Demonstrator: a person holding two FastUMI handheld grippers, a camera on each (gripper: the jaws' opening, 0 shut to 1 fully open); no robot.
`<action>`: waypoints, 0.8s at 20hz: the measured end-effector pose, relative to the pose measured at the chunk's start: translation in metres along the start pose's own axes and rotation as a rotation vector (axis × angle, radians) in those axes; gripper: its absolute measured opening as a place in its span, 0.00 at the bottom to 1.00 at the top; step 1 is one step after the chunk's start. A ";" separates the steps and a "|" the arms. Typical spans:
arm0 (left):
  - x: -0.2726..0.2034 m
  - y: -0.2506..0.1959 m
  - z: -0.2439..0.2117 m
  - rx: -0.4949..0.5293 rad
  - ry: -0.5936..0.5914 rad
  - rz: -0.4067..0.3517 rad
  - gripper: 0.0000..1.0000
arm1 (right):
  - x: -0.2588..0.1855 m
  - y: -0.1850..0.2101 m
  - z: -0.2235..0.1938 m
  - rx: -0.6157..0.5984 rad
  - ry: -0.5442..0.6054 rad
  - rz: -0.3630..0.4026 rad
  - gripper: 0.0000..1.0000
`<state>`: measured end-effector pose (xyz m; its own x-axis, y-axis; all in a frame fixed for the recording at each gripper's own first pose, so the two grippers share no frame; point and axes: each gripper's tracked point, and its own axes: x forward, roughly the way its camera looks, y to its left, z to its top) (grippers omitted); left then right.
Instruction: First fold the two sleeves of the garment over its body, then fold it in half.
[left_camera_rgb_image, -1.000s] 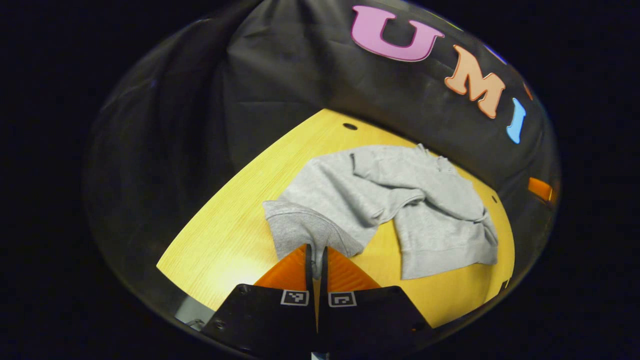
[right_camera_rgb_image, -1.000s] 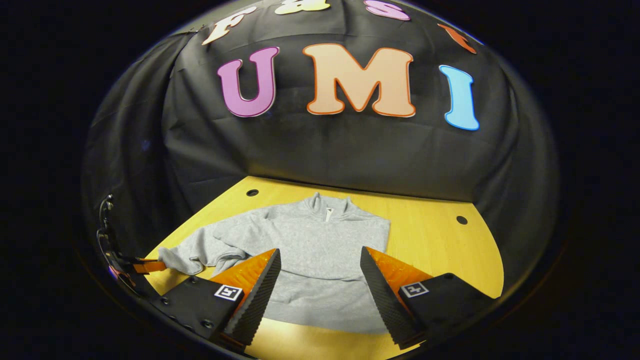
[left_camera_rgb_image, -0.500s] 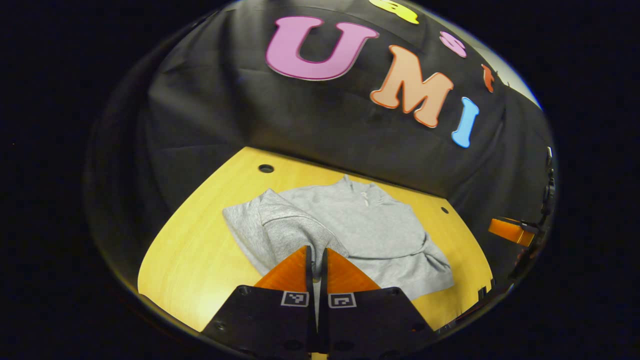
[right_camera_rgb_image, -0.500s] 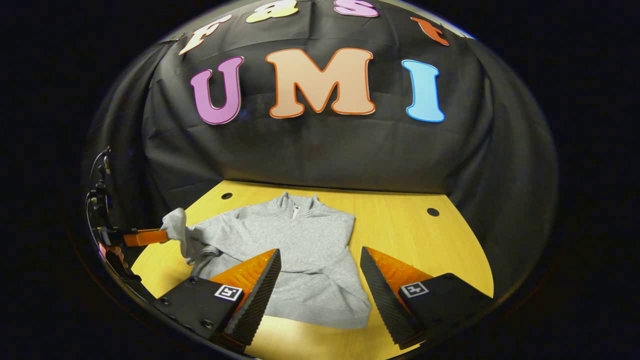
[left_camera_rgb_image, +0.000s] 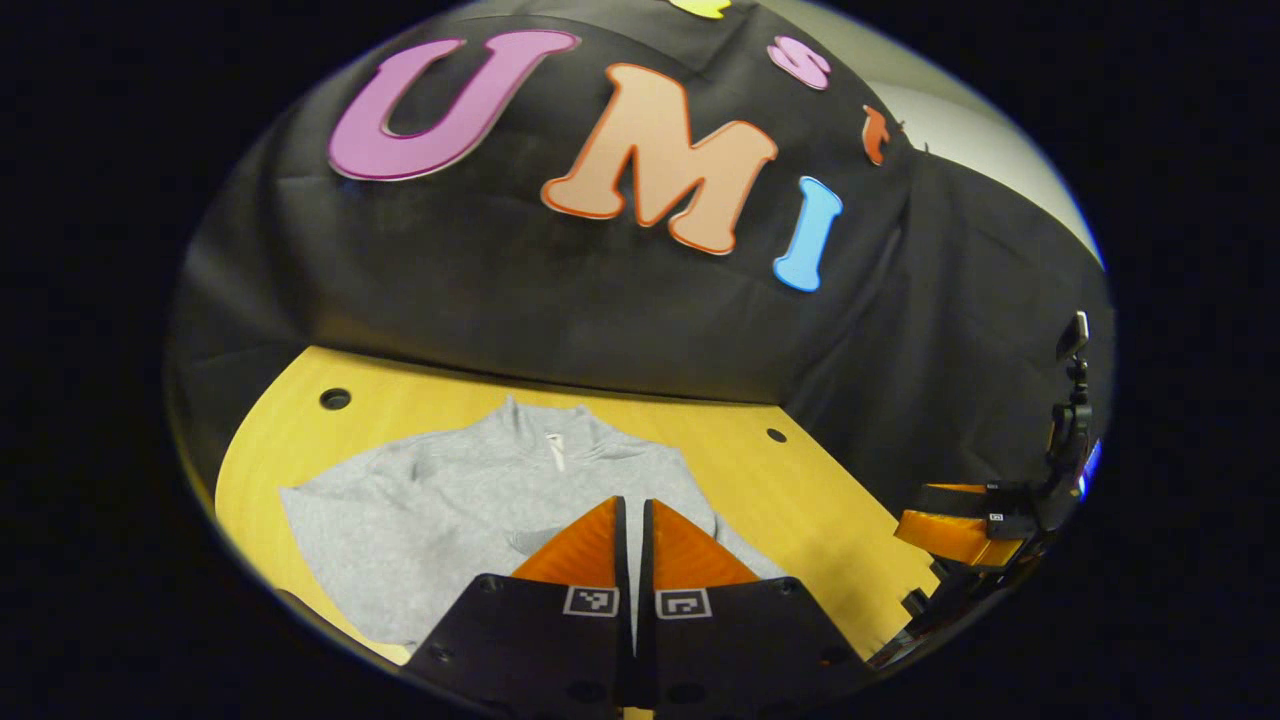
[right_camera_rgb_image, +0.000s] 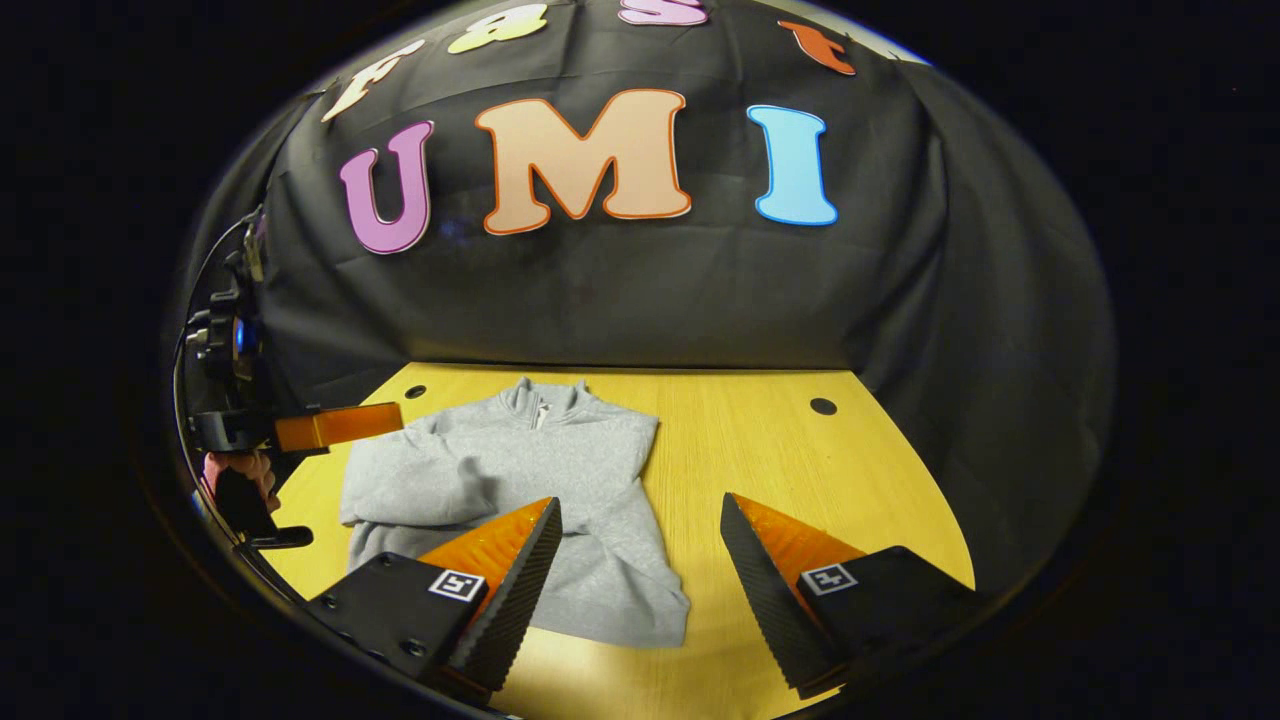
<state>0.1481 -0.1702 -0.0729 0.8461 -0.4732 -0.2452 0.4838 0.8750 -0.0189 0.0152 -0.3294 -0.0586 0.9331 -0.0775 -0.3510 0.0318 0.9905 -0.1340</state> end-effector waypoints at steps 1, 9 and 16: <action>0.006 -0.007 0.000 0.008 0.006 -0.016 0.00 | 0.001 -0.003 -0.002 0.004 0.003 -0.001 0.98; 0.030 -0.024 -0.023 -0.028 0.060 -0.040 0.00 | 0.003 -0.020 -0.007 0.029 0.012 -0.018 0.96; 0.011 0.026 -0.057 -0.055 0.103 0.118 0.74 | 0.006 -0.024 -0.029 0.029 0.040 -0.013 0.96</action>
<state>0.1571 -0.1469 -0.1309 0.8677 -0.3559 -0.3470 0.3667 0.9296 -0.0363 0.0099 -0.3567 -0.0843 0.9176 -0.0943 -0.3863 0.0549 0.9922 -0.1118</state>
